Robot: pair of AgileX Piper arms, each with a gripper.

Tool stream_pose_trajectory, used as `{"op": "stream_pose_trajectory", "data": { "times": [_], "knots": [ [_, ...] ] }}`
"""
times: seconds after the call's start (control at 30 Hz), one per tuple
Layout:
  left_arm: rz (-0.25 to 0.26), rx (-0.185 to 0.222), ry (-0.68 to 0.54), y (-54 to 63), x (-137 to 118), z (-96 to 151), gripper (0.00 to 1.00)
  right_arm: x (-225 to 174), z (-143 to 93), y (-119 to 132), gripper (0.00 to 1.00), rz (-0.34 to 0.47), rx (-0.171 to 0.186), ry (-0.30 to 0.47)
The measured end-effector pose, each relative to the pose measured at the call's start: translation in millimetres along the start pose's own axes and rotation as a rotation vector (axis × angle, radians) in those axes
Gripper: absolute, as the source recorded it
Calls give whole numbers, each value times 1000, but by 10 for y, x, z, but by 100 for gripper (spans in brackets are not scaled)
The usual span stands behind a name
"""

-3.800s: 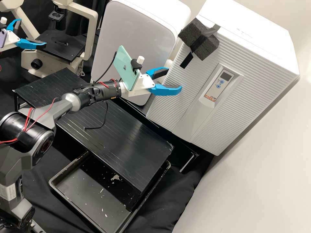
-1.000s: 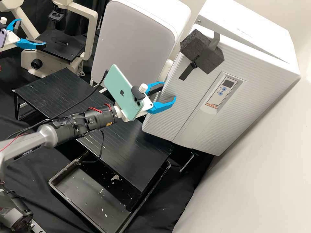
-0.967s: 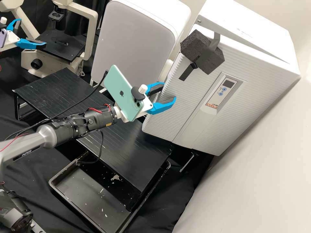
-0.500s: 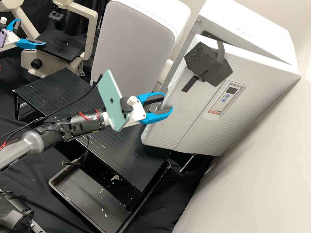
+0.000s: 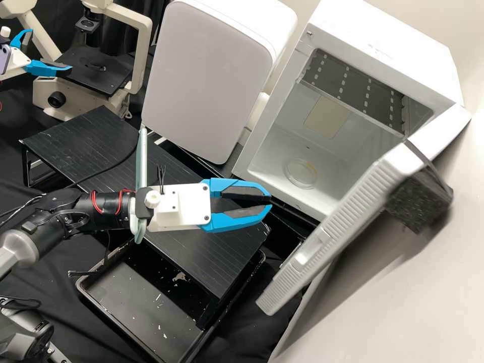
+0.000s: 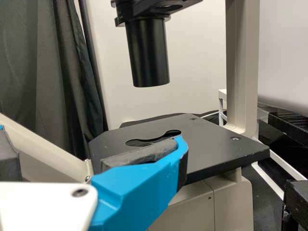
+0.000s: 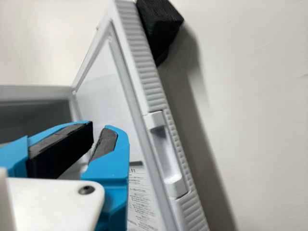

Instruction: Open the incubator door

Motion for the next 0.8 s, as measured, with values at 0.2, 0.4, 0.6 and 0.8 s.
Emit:
{"op": "stream_pose_trajectory", "data": {
  "times": [0.2, 0.4, 0.6, 0.8],
  "knots": [
    [0, 0, 0, 0, 0, 0, 100, 4, -13, -135, 100, -35, -41, 28],
    [0, 0, 0, 0, 0, 0, 100, 8, -40, -365, 100, -80, -121, 118],
    [0, 0, 0, 0, 0, 0, 100, -56, -142, -696, 100, -173, -155, 352],
    [0, 0, 0, 0, 0, 0, 100, -91, -120, -906, 100, -244, -181, 418]
  ]
}}
